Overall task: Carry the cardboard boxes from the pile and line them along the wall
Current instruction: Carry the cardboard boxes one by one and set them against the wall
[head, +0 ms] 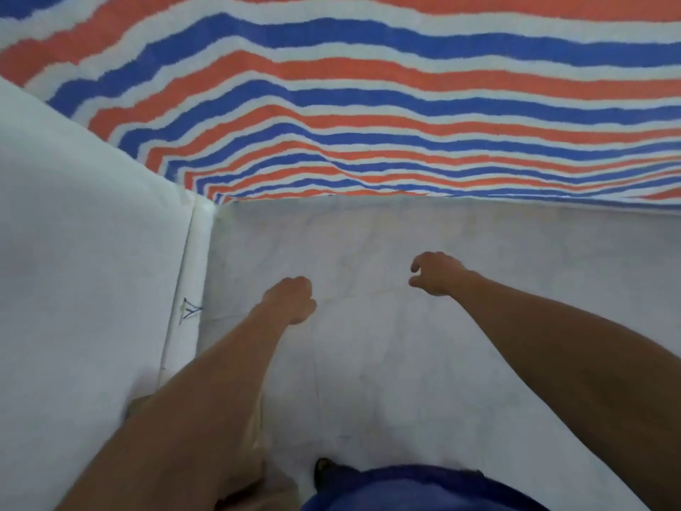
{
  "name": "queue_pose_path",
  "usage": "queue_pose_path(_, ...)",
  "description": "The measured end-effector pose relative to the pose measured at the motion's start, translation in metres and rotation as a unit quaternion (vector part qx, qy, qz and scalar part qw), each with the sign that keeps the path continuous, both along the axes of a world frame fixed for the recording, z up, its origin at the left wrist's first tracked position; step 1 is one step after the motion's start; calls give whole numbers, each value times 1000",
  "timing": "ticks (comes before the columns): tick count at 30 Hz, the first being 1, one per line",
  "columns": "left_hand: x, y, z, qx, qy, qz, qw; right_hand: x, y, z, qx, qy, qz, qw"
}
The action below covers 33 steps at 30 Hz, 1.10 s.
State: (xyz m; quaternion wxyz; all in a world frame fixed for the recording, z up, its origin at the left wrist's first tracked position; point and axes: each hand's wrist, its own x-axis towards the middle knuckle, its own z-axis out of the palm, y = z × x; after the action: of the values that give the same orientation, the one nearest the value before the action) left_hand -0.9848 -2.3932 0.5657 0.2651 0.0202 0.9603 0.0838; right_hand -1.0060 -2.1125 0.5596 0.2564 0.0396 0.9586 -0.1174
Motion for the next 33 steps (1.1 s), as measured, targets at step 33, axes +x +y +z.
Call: queue_pose_path(33,5,986,37,-15,-47,-561,826,289,831,47,10,7,-581,814)
